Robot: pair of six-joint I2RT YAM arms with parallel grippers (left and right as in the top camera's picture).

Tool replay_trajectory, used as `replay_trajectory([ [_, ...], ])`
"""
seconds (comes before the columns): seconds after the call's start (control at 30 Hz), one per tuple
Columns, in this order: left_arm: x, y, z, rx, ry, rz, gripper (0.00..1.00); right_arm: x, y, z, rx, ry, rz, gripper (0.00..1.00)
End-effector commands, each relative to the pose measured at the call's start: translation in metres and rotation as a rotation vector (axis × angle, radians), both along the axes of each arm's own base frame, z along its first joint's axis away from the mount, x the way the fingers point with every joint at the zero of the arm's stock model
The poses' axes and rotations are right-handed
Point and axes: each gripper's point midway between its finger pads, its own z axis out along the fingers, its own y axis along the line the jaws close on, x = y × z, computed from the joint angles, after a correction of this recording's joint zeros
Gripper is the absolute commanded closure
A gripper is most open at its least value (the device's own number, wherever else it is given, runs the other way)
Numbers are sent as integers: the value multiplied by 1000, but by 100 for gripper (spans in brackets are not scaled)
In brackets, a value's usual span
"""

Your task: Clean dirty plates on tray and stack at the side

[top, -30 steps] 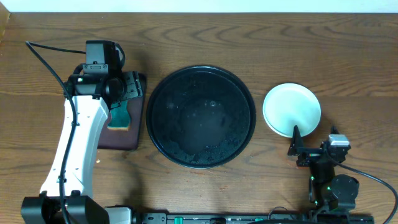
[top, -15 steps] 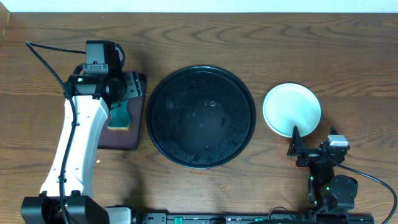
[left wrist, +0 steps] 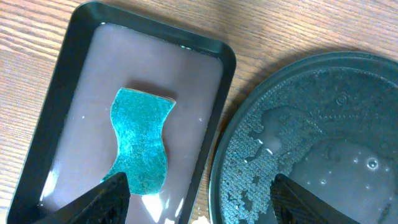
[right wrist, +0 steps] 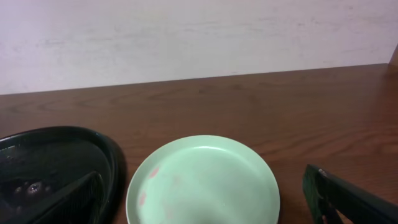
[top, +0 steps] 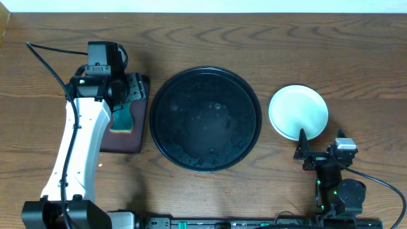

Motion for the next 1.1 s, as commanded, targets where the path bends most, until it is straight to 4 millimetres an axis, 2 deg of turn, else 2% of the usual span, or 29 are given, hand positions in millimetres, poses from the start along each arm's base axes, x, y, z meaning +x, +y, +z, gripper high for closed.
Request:
replay_trajectory([
  [0.0,1,6,2,29,-4,7,27,0,1,0,-13,-6,0,1],
  [0.1,-1,3,9,29,-46,1,27,0,1,0,-13,-6,0,1],
  [0.27,-5,2,34,37,-248,-9,27,0,1,0,-13,-6,0,1],
  [0.4,-25,2,58,75,-483,-44,27,0,1,0,-13,-6,0,1],
  [0.53,-51,2,67,119,-645,-76,27,0,1,0,-13,-6,0,1],
  [0.67,-76,2,65,166,-793,-102,27,0,1,0,-13,-6,0,1],
  [0.83,-97,2,56,204,-949,-109,27,0,1,0,-13,-6,0,1],
  [0.97,-107,2,47,228,-1047,-111,27,0,1,0,-13,-6,0,1],
  [1.07,-111,2,32,254,-1076,-121,27,0,1,0,-13,-6,0,1],
])
